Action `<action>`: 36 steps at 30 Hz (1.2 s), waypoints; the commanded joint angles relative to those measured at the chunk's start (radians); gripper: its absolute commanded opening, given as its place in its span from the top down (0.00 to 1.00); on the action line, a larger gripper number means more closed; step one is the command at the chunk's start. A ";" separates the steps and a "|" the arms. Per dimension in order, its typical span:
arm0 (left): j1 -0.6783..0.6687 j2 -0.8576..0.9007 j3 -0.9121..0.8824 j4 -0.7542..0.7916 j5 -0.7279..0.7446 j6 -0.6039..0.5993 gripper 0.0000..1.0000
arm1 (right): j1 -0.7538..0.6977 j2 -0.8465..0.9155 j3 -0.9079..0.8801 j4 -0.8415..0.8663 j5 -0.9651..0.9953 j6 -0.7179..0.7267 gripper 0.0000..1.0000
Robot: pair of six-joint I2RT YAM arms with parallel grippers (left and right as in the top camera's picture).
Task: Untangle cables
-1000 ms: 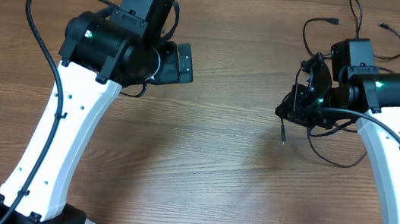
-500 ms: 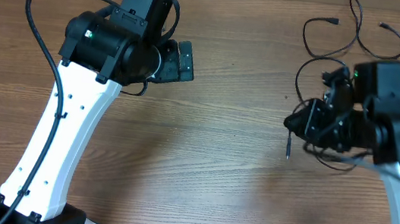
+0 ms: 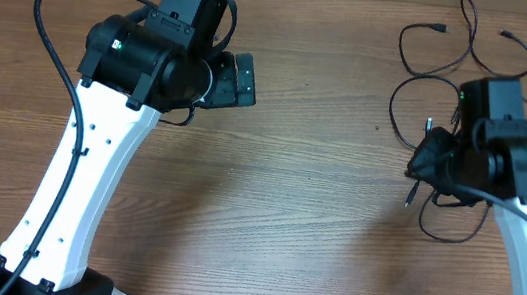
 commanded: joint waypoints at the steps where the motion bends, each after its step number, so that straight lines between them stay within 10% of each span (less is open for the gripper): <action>1: 0.003 0.010 0.003 0.001 -0.013 -0.009 0.00 | 0.006 0.052 -0.020 0.027 0.059 0.031 0.96; 22: 0.003 0.014 0.003 -0.004 -0.031 -0.005 0.01 | -0.230 0.187 -0.233 0.251 -0.308 -0.199 0.96; 36: 0.003 0.015 0.003 -0.003 -0.032 -0.005 0.01 | -0.444 0.187 -0.389 0.357 -0.186 -0.069 0.87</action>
